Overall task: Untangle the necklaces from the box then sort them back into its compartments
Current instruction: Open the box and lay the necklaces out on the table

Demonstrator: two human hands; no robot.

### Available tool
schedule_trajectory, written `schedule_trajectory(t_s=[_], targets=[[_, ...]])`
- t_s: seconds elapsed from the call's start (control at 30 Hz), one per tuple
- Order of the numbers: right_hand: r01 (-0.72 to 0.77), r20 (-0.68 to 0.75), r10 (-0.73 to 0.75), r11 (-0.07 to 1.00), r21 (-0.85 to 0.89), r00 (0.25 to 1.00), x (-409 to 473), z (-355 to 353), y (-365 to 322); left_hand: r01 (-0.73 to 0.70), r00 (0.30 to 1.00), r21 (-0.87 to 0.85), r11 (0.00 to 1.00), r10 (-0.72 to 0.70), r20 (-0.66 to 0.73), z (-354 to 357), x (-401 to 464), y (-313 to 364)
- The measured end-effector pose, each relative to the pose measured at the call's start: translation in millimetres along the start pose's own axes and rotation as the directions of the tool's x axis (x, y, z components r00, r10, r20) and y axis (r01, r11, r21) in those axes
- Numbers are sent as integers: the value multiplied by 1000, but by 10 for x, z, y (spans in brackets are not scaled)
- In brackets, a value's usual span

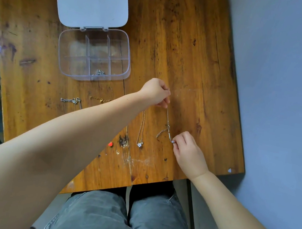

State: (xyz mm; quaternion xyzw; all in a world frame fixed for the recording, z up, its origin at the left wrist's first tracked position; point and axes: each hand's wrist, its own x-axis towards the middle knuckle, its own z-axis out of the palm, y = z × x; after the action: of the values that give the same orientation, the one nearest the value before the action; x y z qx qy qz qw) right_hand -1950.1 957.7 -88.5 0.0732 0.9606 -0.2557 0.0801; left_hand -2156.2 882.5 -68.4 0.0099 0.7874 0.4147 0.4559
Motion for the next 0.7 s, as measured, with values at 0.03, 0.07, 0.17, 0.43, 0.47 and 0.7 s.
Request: schedule_trajectory(t_s=[0.03, 0.07, 0.17, 0.43, 0.47, 0.7], targets=[[11, 10, -11, 1000, -12, 1000, -6, 11, 7, -7, 1000, 28, 1000, 7, -4, 12, 5, -8], [21, 22, -20, 999, -26, 1000, -16, 22, 13, -16, 1000, 57, 998, 16, -7, 20, 6, -15], [25, 63, -22, 998, -52, 998, -72, 50, 12, -52, 999, 128, 990, 53, -2, 31, 5, -33], [-166, 60, 162, 984, 65, 985, 51, -128, -56, -171, 983, 264, 949, 181, -14, -181, -115, -58], [-160, 35, 158, 985, 63, 987, 167, -192, -107, -199, 976, 273, 941, 217, -34, -277, -157, -69], [63, -72, -56, 993, 99, 996, 1492, -428, -953, -330, 820, 458, 825, 491, -294, -1268, -497, -551]])
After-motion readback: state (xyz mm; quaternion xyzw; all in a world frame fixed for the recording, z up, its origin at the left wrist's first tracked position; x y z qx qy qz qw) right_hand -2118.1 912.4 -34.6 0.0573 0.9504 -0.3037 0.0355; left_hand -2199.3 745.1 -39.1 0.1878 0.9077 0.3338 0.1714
